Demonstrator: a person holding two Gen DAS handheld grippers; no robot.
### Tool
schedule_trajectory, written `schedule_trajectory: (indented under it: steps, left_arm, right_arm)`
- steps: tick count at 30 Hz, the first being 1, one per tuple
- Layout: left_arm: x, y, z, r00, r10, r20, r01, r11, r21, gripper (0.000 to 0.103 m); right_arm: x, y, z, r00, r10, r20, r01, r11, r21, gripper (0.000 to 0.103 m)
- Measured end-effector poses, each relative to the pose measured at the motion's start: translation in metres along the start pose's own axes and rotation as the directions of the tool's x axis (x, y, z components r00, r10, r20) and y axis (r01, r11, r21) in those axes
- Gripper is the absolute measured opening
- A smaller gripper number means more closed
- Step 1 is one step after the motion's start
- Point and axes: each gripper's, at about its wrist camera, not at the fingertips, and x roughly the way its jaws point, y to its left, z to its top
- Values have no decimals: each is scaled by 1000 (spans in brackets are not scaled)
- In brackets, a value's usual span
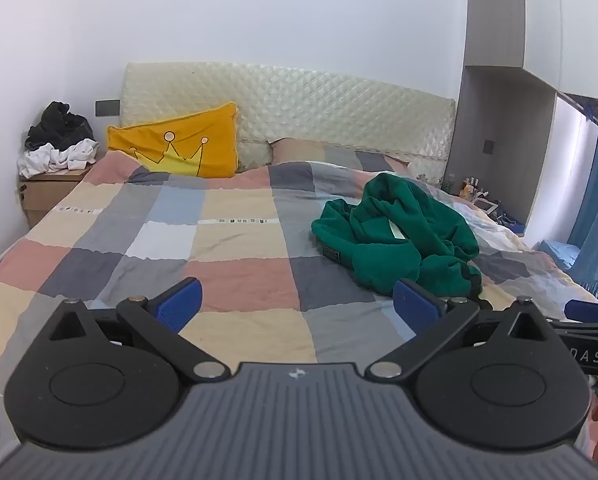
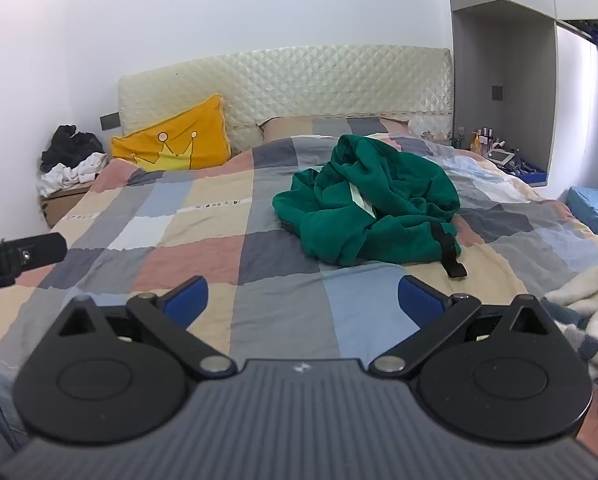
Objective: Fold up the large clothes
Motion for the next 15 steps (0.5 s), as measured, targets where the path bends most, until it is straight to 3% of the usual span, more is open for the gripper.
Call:
schedule_trajectory:
  steps: [15]
  left_arm:
    - [4,3,2,1000,-18,2,18,1000,-15,103]
  right_arm:
    - [2,0,-3,1000,-17,-15,17,1000,4,103]
